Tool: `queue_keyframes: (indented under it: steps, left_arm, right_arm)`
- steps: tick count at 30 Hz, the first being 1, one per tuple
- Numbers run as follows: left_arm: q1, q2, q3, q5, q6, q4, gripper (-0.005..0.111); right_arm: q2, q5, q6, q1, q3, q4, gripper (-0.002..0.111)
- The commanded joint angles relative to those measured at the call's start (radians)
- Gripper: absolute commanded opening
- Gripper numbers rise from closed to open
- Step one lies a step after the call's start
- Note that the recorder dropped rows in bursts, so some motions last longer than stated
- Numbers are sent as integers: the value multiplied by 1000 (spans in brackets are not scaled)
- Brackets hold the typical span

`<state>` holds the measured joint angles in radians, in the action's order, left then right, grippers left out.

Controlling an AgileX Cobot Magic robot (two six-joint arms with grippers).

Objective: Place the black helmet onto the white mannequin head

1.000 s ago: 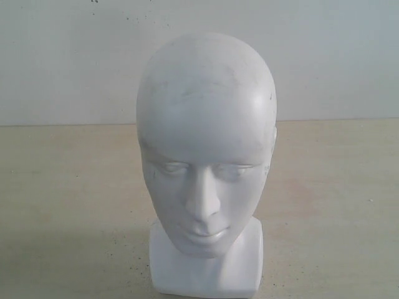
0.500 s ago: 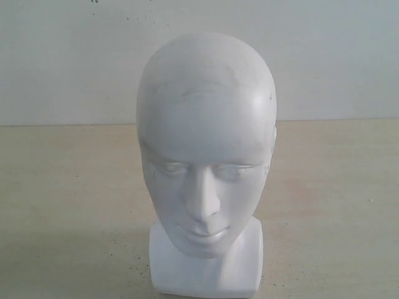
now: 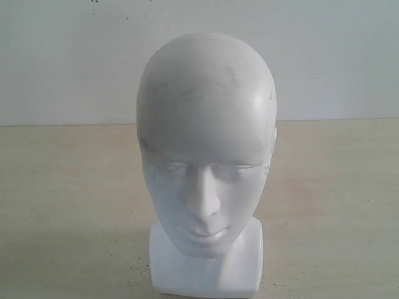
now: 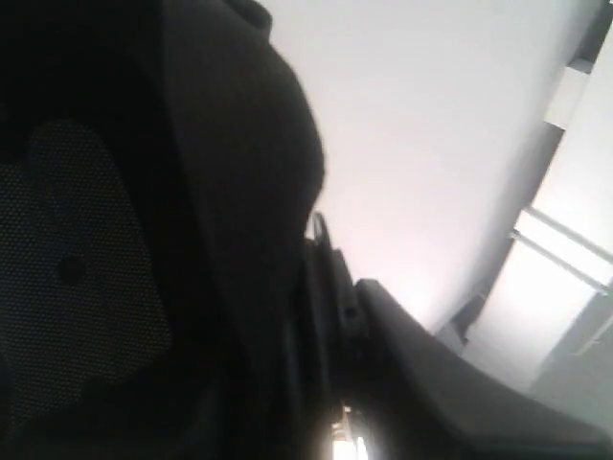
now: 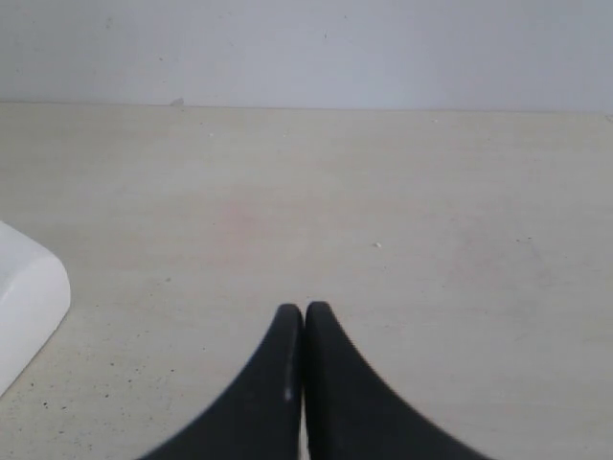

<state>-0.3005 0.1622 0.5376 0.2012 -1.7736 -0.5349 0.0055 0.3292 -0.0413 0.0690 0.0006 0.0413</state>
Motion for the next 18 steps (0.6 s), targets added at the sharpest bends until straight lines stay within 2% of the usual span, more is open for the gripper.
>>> queue_keyframes:
  steps: [1, 5, 9, 12, 18]
  left_arm:
    - [-1, 83, -30, 371, -22, 107, 4]
    - [-1, 184, -31, 580, 22, 198, 4]
    - [-1, 316, -19, 832, -18, 288, 4]
    - [-1, 418, 35, 980, -55, 294, 4]
    - [-1, 587, 156, 1020, -96, 283, 4]
  right_arm:
    - [-5, -7, -2, 3, -1, -2, 0]
    - [-5, -7, -2, 3, -1, -2, 0]
    - [-5, -7, -2, 3, -1, -2, 0]
    - [-5, -7, -2, 3, -1, -2, 0]
    - [-5, -7, -2, 3, -1, -2, 0]
